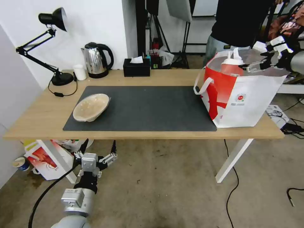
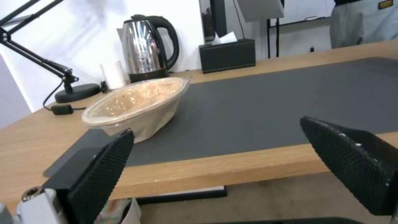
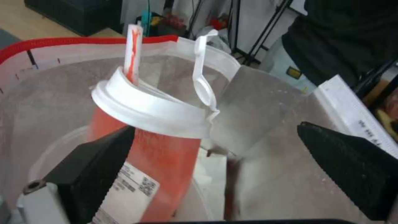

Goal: Pick up the trash from the table and place it into the takeout bag.

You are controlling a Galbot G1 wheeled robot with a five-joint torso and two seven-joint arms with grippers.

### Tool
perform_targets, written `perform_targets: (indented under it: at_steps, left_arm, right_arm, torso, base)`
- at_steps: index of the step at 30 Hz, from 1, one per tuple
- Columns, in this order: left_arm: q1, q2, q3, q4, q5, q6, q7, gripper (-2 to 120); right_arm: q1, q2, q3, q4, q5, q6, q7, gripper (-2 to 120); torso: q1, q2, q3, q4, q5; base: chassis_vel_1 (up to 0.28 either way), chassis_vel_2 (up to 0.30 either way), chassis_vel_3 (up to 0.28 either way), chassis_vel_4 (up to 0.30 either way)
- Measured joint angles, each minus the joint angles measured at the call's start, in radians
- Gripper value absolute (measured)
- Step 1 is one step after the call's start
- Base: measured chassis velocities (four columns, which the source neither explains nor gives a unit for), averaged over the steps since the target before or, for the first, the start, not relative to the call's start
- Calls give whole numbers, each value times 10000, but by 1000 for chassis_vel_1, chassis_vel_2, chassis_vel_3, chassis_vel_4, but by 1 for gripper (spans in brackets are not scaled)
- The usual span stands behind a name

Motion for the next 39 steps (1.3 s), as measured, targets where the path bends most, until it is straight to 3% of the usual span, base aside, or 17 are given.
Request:
perform_targets:
  at_steps: [3,5,13,17,23,34,39]
  left_arm:
    - [0,0,0,0,0,0,0,100]
    - [0,0,0,0,0,0,0,100]
    - [0,0,0,0,0,0,0,100]
    - [0,0,0,0,0,0,0,100]
    - [0,0,0,0,0,0,0,100]
    - [0,0,0,0,0,0,0,100]
    - [0,0,0,0,0,0,0,100]
  right_arm:
    - [108,-51,-57,1,-91,16,-68,100]
    - [867,-212,-567,-197,-1107,189,-1046,100]
    - [2190,-227,-1595,-396,-2174,593,-2009,100]
    - [2568,-139,-1745,-653,-2963,1023,-2465,100]
    - [3468,-32,-2295,-946,-5018,2407,-4135,100]
    - [4080,267,-2757,-1465,-6515,4012,-5367,100]
    - [4007,331,-2748,-1537,-6453,4031,-5260,100]
  torso:
    - [0,2,0,0,1]
    - [0,2,0,-3,0]
    - [0,1,0,0,-3]
    - [0,1,0,0,0]
    - [0,2,0,-3,0]
    - [0,-1,0,-2,1]
    - [1,0,0,1,0]
  base:
    - [0,0,0,0]
    - [0,0,0,0]
    - [0,0,0,0]
    - [0,0,0,0]
    - [0,0,0,0]
    - [0,0,0,0]
    - [0,0,0,0]
